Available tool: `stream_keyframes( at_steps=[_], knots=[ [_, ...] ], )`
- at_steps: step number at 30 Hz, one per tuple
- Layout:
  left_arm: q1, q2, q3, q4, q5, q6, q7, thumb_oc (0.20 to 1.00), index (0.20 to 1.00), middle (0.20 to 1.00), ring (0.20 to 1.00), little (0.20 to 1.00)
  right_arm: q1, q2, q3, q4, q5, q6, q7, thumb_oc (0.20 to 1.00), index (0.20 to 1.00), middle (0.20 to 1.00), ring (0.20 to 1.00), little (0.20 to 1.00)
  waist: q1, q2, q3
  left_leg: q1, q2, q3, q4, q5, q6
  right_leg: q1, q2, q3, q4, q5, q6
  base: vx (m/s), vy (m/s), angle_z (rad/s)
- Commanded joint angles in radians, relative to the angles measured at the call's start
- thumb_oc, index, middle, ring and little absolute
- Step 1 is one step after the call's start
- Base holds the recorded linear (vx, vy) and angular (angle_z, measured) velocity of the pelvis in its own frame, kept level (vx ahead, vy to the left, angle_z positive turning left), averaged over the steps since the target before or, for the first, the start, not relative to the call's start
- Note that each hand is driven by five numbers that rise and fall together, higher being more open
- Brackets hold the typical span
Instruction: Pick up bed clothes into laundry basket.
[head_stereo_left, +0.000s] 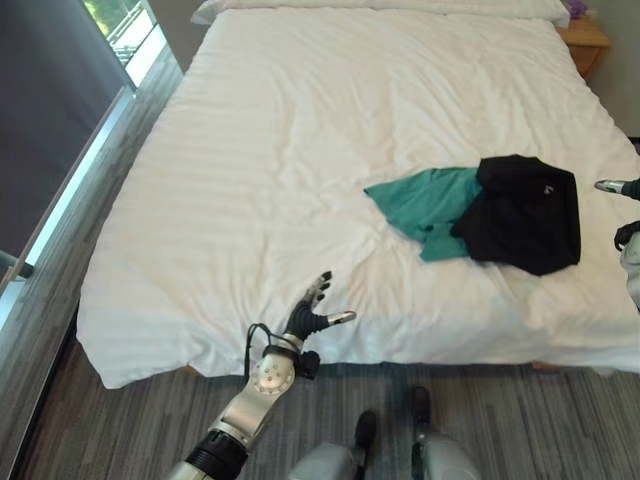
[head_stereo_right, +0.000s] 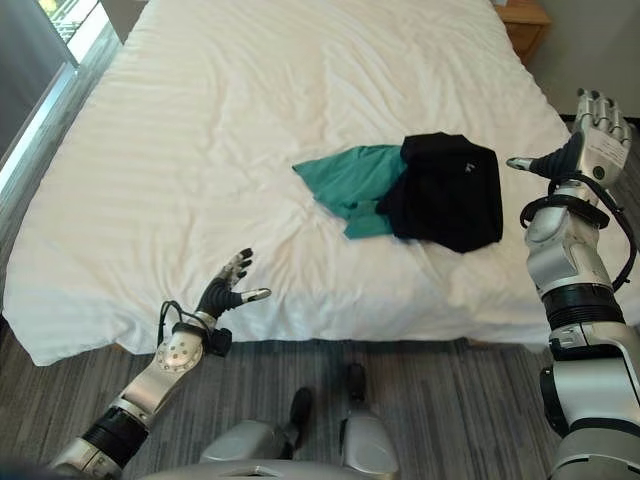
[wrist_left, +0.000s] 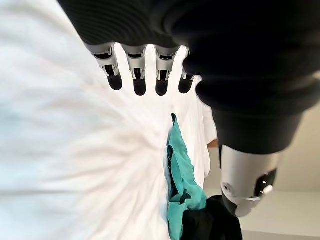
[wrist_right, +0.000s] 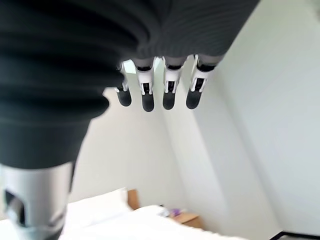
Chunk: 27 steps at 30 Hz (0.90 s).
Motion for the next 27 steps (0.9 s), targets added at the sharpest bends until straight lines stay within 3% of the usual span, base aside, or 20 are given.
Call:
stream_keyframes(
  at_steps=[1, 11, 18, 21, 22, 26, 27],
  knots=[
    [0.018, -0.009, -0.037, -0.061, -0.063, -0.067, -0.008, 1.0, 1.0, 1.0, 1.0, 1.0, -0.215, -0.087, 0.111, 0.084, 0.047, -0.027, 0.005, 1.0, 1.0, 1.0, 1.0, 1.0, 0.027, -0.005, -0.034, -0.069, 0.111, 0.031, -0.014, -0.087, -0.106, 0.009, 0.028, -0.027, 0.018, -0.092, 0.03, -0.04, -0.049, 0.06],
    [-0.025, -0.028, -0.05, -0.039, -0.127, -0.081, 0.008, 1.0, 1.0, 1.0, 1.0, 1.0, -0.29, -0.02, 0.171, 0.153, 0.084, -0.042, -0.012, 1.0, 1.0, 1.0, 1.0, 1.0, 0.042, -0.007, 0.017, -0.232, 0.125, 0.005, -0.014, -0.041, -0.132, -0.115, 0.051, -0.037, 0.017, -0.103, 0.015, -0.04, -0.023, 0.06],
    [-0.023, -0.042, -0.04, -0.021, -0.152, -0.072, 0.011, 1.0, 1.0, 1.0, 1.0, 1.0, -0.091, 0.075, 0.115, 0.192, 0.065, -0.028, 0.013, 1.0, 1.0, 1.0, 1.0, 1.0, 0.049, -0.008, 0.039, -0.273, 0.128, -0.005, -0.014, -0.031, -0.139, -0.142, 0.055, -0.04, 0.017, -0.111, 0.009, -0.02, -0.01, 0.03],
    [-0.016, -0.043, -0.053, -0.013, -0.152, -0.068, -0.001, 1.0, 1.0, 1.0, 1.0, 1.0, -0.024, 0.103, 0.121, 0.327, 0.062, -0.026, 0.038, 1.0, 1.0, 1.0, 1.0, 1.0, 0.054, -0.002, 0.039, -0.262, 0.128, -0.011, -0.014, -0.032, -0.139, -0.127, 0.053, -0.049, 0.017, -0.116, 0.007, 0.0, -0.004, 0.03],
    [-0.012, -0.038, -0.069, -0.015, -0.156, -0.068, -0.014, 1.0, 1.0, 1.0, 1.0, 1.0, -0.009, 0.103, 0.121, 0.455, 0.087, -0.031, 0.06, 1.0, 1.0, 1.0, 1.0, 1.0, 0.058, 0.001, 0.036, -0.255, 0.125, -0.014, -0.014, -0.03, -0.141, -0.114, 0.051, -0.057, 0.017, -0.12, 0.008, 0.0, -0.007, 0.12],
    [-0.004, -0.034, -0.085, -0.01, -0.16, -0.064, -0.031, 1.0, 1.0, 1.0, 1.0, 1.0, -0.015, 0.073, 0.117, 0.559, 0.12, -0.038, 0.087, 1.0, 1.0, 1.0, 1.0, 1.0, 0.061, 0.004, 0.033, -0.246, 0.125, -0.02, -0.014, -0.027, -0.145, -0.096, 0.047, -0.067, 0.017, -0.125, 0.009, 0.0, -0.014, 0.16],
    [0.003, -0.027, -0.094, -0.009, -0.159, -0.058, -0.048, 1.0, 1.0, 1.0, 1.0, 1.0, -0.016, 0.031, 0.108, 0.624, 0.147, -0.043, 0.119, 0.2, 0.2, 0.2, 0.2, 0.2, 0.062, 0.007, 0.028, -0.231, 0.124, -0.021, -0.014, -0.028, -0.148, -0.076, 0.044, -0.077, 0.017, -0.132, 0.01, 0.01, -0.02, 0.08]
  ],
)
